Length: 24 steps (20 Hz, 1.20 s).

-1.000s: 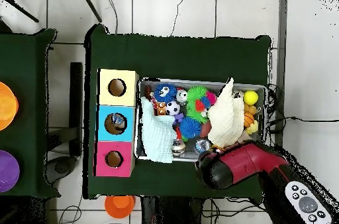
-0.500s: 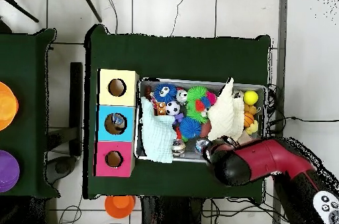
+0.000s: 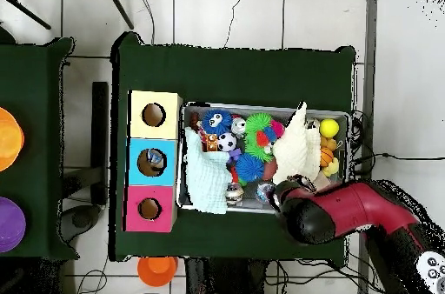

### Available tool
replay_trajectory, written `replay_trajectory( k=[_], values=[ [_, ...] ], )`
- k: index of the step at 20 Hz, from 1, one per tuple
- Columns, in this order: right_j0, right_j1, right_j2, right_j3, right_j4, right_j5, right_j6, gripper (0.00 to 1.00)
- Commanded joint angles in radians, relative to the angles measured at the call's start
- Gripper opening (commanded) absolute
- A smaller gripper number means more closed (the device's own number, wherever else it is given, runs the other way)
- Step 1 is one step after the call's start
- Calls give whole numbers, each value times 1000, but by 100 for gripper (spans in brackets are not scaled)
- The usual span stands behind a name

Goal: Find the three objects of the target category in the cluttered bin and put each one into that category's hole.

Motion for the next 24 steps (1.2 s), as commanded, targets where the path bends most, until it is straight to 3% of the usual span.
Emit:
replay_trajectory(
  k=[1,10,18,24],
  values=[
    [46,66,7,-61,-112,-70,-137,100],
    [118,111,-64,-96,-201,-109,-42,100],
    [131,126,-93,-122,-213,-35,-119,100],
    [176,160,-152,-166,-268,48,-168,100]
  ],
)
